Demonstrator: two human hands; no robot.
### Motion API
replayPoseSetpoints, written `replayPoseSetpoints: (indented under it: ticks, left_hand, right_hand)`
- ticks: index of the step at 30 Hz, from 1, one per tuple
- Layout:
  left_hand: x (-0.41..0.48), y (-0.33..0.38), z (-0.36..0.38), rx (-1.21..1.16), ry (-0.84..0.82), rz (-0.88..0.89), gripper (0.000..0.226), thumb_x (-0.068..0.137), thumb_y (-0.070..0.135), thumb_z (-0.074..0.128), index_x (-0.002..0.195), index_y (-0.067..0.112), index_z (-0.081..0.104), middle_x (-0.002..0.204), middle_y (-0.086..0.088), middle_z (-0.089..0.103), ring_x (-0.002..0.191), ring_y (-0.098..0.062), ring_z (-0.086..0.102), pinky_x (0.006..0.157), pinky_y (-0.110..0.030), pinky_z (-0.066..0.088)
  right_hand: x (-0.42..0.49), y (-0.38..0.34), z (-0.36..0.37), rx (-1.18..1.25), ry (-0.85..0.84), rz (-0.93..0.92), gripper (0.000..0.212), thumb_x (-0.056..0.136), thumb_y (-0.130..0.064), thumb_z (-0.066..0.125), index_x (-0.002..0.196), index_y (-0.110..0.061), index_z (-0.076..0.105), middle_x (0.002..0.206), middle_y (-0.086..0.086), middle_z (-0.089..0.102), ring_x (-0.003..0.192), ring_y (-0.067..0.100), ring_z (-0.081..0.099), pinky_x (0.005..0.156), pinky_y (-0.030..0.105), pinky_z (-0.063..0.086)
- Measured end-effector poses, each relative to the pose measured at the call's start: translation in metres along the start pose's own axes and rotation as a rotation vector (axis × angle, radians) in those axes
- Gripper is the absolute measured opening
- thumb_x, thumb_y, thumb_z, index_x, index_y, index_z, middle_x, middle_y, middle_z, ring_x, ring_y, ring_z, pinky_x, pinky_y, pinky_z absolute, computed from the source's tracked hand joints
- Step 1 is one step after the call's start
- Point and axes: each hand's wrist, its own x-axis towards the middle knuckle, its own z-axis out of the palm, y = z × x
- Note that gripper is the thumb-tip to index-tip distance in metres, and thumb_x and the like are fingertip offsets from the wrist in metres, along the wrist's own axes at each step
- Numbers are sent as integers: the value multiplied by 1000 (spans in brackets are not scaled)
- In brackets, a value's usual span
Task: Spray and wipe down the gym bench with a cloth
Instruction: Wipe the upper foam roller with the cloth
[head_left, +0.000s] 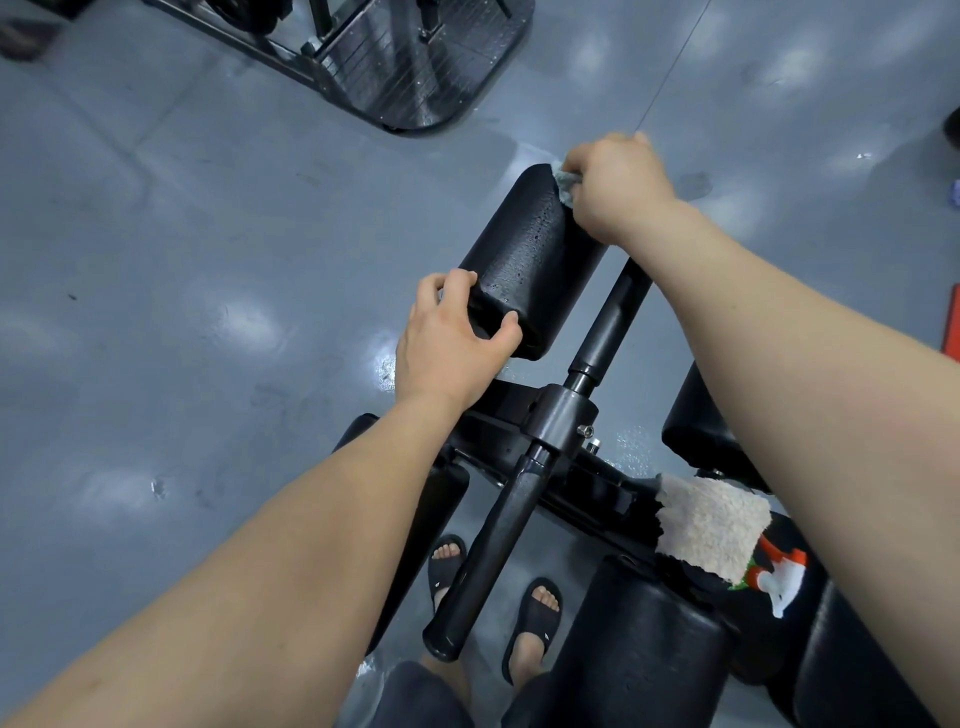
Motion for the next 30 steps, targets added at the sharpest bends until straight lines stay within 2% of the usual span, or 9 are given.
replayPoseSetpoints:
  ticks: [3, 6, 9, 14, 18, 21, 25, 28, 30]
  left_hand:
    - [0, 0, 0, -8, 2, -2, 57, 82, 61, 62, 130, 32, 48, 134, 14, 43, 107, -17, 58, 89, -39, 51]
    - [0, 1, 0, -20, 3, 0, 57, 82, 59, 63, 129, 31, 48, 133, 14, 44, 108, -17, 58, 90, -39, 50]
    - [0, 2, -1, -27, 4, -3, 57, 83, 58, 64, 129, 30, 49, 133, 13, 44, 108, -16, 57, 88, -35, 48]
    - [0, 3, -1, -28, 6, -19, 54, 81, 58, 66, 126, 31, 49, 130, 14, 44, 102, -15, 58, 81, -32, 45]
    - [-1, 4, -2, -19, 1, -5, 53, 81, 58, 67, 123, 31, 50, 127, 15, 44, 100, -16, 58, 79, -30, 44]
    - [-1, 4, -2, -14, 8, -2, 52, 81, 57, 67, 123, 31, 51, 127, 15, 44, 99, -14, 58, 78, -30, 42]
    - [-2, 3, -2, -8, 14, 13, 52, 81, 58, 67, 123, 30, 52, 126, 15, 44, 99, -15, 59, 78, -31, 45]
    - [-2, 4, -2, -11, 7, 19, 52, 80, 59, 67, 122, 31, 51, 124, 16, 43, 100, -14, 59, 80, -34, 49]
    - [-2, 4, -3, -9, 9, 23, 52, 80, 59, 67, 121, 32, 51, 124, 17, 42, 101, -13, 58, 81, -35, 49]
  right_hand:
    - [-9, -2, 0, -16, -33, -81, 20, 85, -15, 55, 98, -19, 69, 97, 15, 62, 101, 41, 55, 90, 38, 44]
    - [-18, -7, -3, -9, -83, -147, 11, 89, -21, 52, 86, -19, 63, 84, 9, 52, 92, 39, 53, 88, 39, 45]
    - [-29, -10, -4, 25, -98, -206, 21, 87, -37, 40, 78, -24, 54, 76, 3, 44, 86, 36, 47, 90, 41, 43]
    - [-47, -12, 4, 67, -101, -264, 10, 84, -32, 44, 83, -30, 54, 82, 0, 48, 93, 36, 52, 89, 47, 48]
    - [-49, -8, 9, 24, -28, -203, 22, 92, -26, 50, 110, -23, 62, 108, 6, 61, 109, 35, 51, 83, 39, 43]
    - [-41, -8, 4, 12, 16, -132, 26, 95, -32, 51, 118, -21, 59, 117, 10, 62, 115, 38, 51, 85, 43, 43]
    - [-22, -2, -3, 72, 24, 31, 28, 95, -34, 53, 119, -20, 60, 125, 14, 55, 120, 40, 47, 93, 46, 47]
    - [-8, -2, -8, 138, 51, 87, 27, 95, -28, 54, 115, -13, 62, 133, 16, 42, 115, 39, 47, 93, 37, 45]
    - [-1, -4, -11, 191, 55, 93, 28, 96, -24, 54, 119, -8, 59, 132, 19, 46, 110, 38, 52, 88, 33, 41]
